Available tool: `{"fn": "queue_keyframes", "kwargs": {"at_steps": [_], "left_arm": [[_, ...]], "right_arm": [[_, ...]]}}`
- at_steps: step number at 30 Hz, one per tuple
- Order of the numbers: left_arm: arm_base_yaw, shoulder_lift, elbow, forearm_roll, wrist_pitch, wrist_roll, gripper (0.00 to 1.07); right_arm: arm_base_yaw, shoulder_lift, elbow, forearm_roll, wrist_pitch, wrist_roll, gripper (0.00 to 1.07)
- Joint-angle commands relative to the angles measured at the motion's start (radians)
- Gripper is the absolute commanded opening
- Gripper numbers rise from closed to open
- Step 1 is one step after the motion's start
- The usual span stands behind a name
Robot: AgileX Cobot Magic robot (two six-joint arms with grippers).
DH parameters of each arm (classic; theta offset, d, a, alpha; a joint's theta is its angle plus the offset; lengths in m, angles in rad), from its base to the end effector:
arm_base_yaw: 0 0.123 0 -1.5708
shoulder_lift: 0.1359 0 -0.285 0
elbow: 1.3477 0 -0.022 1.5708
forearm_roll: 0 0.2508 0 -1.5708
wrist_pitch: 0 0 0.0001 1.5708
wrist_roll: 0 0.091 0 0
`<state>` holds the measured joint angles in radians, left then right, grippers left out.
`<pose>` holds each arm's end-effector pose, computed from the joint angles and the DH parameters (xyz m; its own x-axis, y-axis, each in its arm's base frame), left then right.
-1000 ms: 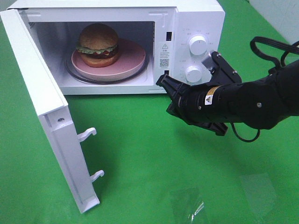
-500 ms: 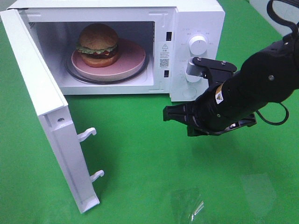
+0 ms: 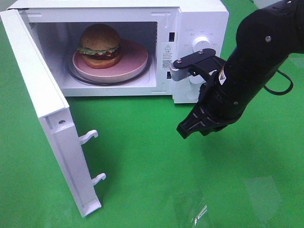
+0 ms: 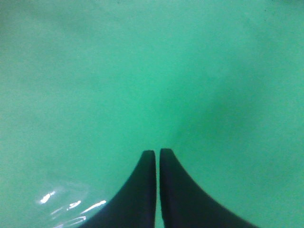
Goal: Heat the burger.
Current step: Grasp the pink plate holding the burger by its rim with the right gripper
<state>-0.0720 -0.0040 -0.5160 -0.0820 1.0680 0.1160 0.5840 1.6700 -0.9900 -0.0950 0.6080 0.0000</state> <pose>-0.0082 -0.0060 0.2813 -0.4306 0.1074 -0.8961 0.1693 0.9849 0.0367 0.2694 0.1721 0.1936 -0.7332 -0.5779 -0.3585 -0.5931 0.8013 -0.0787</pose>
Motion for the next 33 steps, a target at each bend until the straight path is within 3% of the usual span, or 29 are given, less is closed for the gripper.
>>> {"fn": "queue_keyframes", "kwargs": {"at_steps": [1,26,30,32,33], "left_arm": [[0.001,-0.019,-0.001,-0.005,0.002,-0.006,0.96],[0.001,-0.019,-0.001,-0.005,0.002,-0.006,0.96],[0.001,-0.019,-0.001,-0.005,0.002,-0.006,0.96],[0.001,-0.019,-0.001,-0.005,0.002,-0.006,0.96],[0.001,-0.019,-0.001,-0.005,0.002,-0.006,0.96]], "right_arm": [[0.0,-0.011,-0.035,0.007,0.047,-0.205,0.03],[0.0,-0.011,-0.056,-0.001,-0.009,-1.128,0.13],[0.0,-0.011,-0.056,-0.001,-0.044,-1.224,0.19],[0.0,-0.011,-0.056,-0.01,-0.079,-1.243,0.3],[0.0,-0.011,-0.056,-0.01,-0.079,-1.243,0.3]]}}
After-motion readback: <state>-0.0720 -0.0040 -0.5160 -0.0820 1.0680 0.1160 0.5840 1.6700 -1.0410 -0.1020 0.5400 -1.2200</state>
